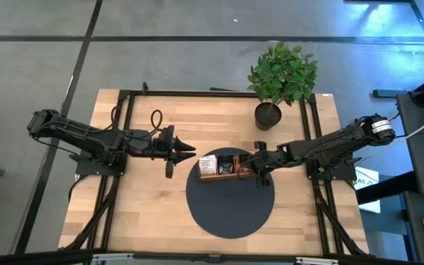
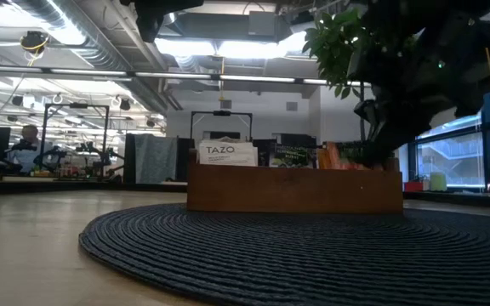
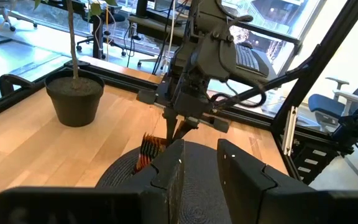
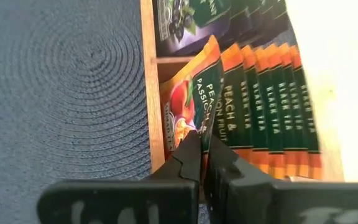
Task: Pick & Place Tea
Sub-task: Put the orange tea bag into the right section of the wooden organizer
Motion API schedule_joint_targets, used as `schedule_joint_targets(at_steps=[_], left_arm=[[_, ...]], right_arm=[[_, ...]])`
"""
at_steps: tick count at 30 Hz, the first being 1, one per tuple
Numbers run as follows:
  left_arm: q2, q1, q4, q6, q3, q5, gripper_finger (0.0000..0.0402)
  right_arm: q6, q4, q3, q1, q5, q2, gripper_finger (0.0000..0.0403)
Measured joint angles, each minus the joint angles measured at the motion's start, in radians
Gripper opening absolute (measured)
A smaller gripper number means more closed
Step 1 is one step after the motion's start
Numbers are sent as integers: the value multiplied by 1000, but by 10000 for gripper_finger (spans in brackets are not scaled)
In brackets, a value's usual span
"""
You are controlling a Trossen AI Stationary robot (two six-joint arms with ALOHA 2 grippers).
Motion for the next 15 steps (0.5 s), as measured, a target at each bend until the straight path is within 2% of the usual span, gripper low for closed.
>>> schedule_joint_targets(at_steps=[4, 15], left_arm=[[0, 0, -7, 0, 0, 0, 92], [0, 0, -7, 0, 0, 3, 91]], right_arm=[[0, 13, 2, 0, 1, 39, 9], [-4, 27, 2, 0, 11, 47, 56]])
